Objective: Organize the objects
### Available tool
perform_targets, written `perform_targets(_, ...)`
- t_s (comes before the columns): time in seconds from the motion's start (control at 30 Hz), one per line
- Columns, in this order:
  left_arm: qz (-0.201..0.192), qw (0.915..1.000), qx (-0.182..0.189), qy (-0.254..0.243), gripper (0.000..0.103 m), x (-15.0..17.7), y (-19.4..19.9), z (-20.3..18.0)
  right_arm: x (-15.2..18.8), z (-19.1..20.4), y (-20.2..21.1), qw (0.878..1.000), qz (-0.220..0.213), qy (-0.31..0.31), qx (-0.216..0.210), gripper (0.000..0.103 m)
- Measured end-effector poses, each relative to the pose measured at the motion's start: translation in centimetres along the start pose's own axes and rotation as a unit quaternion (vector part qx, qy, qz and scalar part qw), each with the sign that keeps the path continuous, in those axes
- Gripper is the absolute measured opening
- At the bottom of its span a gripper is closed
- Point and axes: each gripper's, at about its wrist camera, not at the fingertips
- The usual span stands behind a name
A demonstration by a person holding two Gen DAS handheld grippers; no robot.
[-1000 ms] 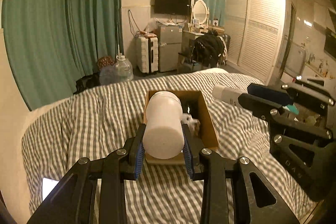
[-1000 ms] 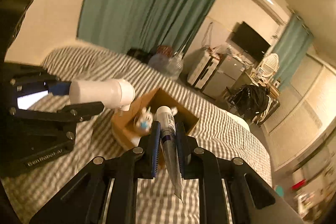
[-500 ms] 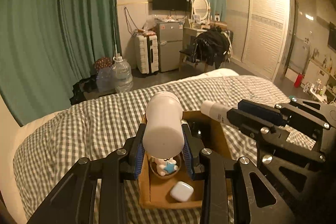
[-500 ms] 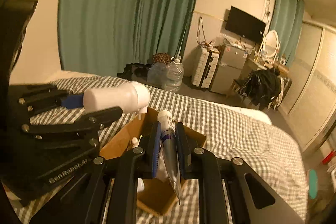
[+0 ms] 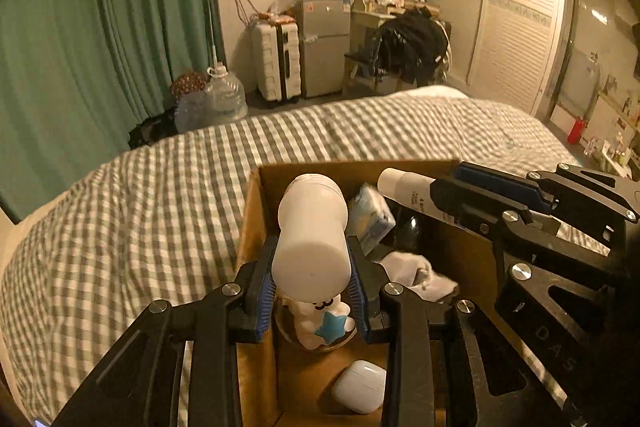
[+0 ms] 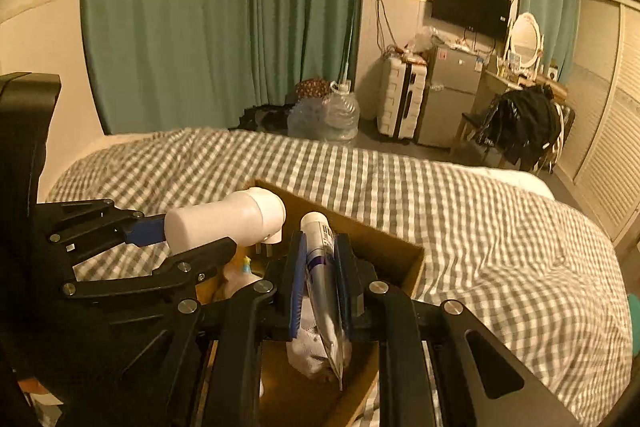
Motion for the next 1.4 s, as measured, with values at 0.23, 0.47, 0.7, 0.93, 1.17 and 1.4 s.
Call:
perform_targets(0.23, 0.004, 0.9998, -0.010, -0.019, 0.032, 0.7, -1.8, -0.7, 1.7, -0.8, -3.1, 1.000, 0.026, -0.002, -0.004, 0.014)
perform_targets(0.47, 0.007, 0.9998, -0.002, -0.020, 0.032, 0.6, -1.3, -1.1, 2.2, -1.2, -3.4, 0.999, 0.038, -0.027, -0.010, 0.014)
perform_targets(0.7, -0.002, 0.9991, -0.013, -0.040, 0.057, 0.2, 2.1, -2.4, 1.1, -0.9, 0.3, 0.999, 0.008, -0.045, -0.002, 0.043)
perform_targets(0.93, -0.045, 0.9981, -0.029, -0.031, 0.069, -0.8, 8.4, -2.4, -1.2, -1.2, 5.8, 0.998, -0.024, -0.055, 0.030, 0.058)
perform_targets(1.17, -0.101, 0.9937, -0.039, -0.030, 0.075, -2.1, 16.5, -2.2, -3.2, 0.2, 14.0, 0.995, -0.068, -0.051, 0.059, 0.066)
perform_targets(1.4, -0.158, 0.9860, -0.044, -0.033, 0.084, -1.6, 24.6, -2.5, -4.6, 2.9, 23.0, 0.988, -0.120, -0.049, 0.082, 0.074)
Point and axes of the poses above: each gripper's, at about its wrist camera, not at the fingertips, and y roughly against the way its jaws point, z to its left, x to its underside, and after that the axes turned 3 degrees about z, right-handed
